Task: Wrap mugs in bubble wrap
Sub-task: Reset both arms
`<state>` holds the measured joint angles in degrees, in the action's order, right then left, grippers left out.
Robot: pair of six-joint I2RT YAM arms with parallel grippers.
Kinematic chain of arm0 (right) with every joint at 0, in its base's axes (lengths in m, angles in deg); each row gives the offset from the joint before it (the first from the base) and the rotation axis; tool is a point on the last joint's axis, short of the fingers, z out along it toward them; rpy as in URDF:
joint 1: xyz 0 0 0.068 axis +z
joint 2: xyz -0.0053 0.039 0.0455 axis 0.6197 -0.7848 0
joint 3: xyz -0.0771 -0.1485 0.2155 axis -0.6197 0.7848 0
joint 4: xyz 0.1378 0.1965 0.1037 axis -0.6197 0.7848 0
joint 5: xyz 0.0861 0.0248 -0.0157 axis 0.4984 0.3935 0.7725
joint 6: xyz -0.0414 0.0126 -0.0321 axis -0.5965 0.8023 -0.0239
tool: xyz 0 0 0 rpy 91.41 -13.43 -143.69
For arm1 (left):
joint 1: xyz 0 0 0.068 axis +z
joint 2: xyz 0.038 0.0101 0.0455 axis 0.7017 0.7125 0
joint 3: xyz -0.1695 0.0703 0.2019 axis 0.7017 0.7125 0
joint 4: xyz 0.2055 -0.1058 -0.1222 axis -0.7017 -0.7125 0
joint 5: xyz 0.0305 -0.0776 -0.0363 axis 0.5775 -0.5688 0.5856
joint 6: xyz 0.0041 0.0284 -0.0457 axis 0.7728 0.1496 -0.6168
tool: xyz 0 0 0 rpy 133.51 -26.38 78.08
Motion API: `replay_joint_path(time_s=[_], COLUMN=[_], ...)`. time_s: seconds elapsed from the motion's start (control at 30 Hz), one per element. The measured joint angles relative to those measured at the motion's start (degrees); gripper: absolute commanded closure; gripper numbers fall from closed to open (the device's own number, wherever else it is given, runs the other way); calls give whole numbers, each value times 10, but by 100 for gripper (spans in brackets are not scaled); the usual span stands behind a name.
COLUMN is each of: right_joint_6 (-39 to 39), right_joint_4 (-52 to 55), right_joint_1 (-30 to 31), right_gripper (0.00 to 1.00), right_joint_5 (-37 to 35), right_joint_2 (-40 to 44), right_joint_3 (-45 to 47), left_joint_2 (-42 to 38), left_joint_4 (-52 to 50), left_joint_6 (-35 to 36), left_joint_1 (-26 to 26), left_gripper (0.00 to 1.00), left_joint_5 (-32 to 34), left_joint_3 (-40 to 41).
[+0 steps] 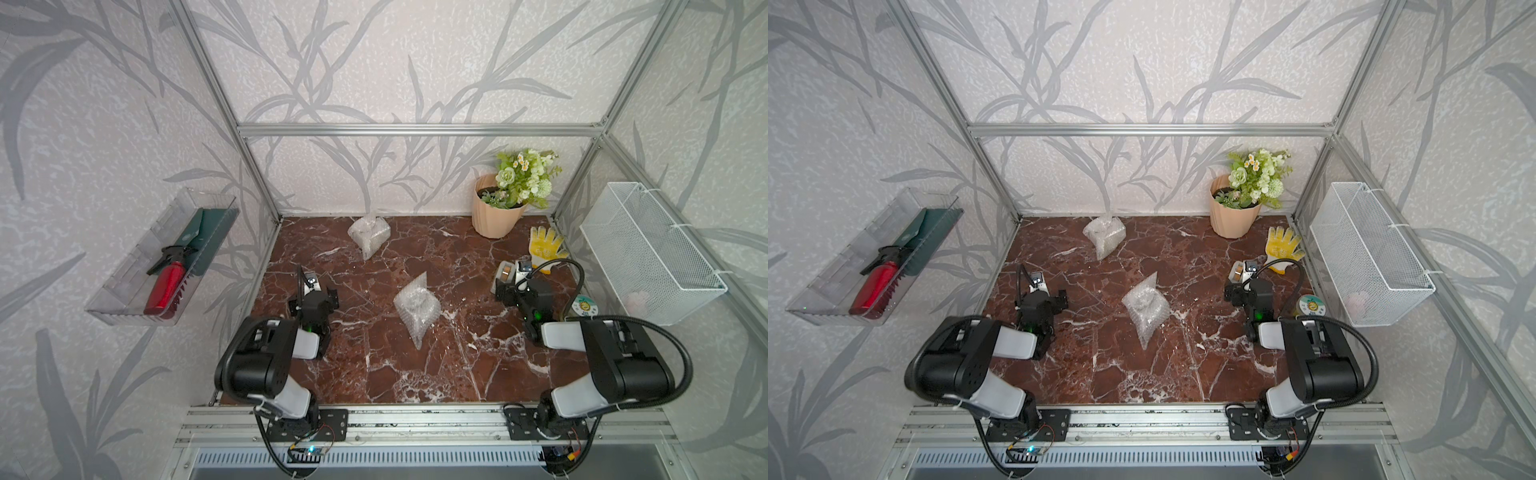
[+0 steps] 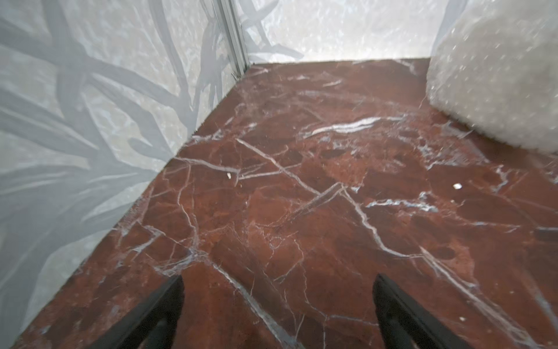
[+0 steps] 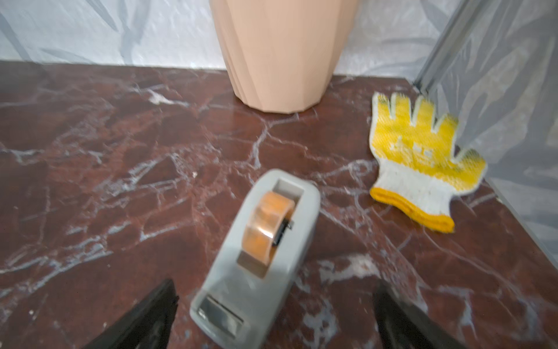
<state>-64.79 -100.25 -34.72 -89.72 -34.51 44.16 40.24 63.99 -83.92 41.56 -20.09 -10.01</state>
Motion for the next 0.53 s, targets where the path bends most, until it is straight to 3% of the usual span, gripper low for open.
replay_joint_path(time_s=[0.3,0.53], right_joint_6=[-28,-43], right_joint_4=[-38,-50], right_joint_1=[1,1], right_gripper=[1,1], right_joint_5=[73,116], right_joint_2=[-12,-12], right_joint_3=[9,9], left_joint_2=[-3,-3], left_joint_4=[29,14], left_joint_6=[-17,-15], left_joint_1=[16,29], left_gripper=[1,1], left_joint_5=[-10,-68], left_joint_3=[-24,-38])
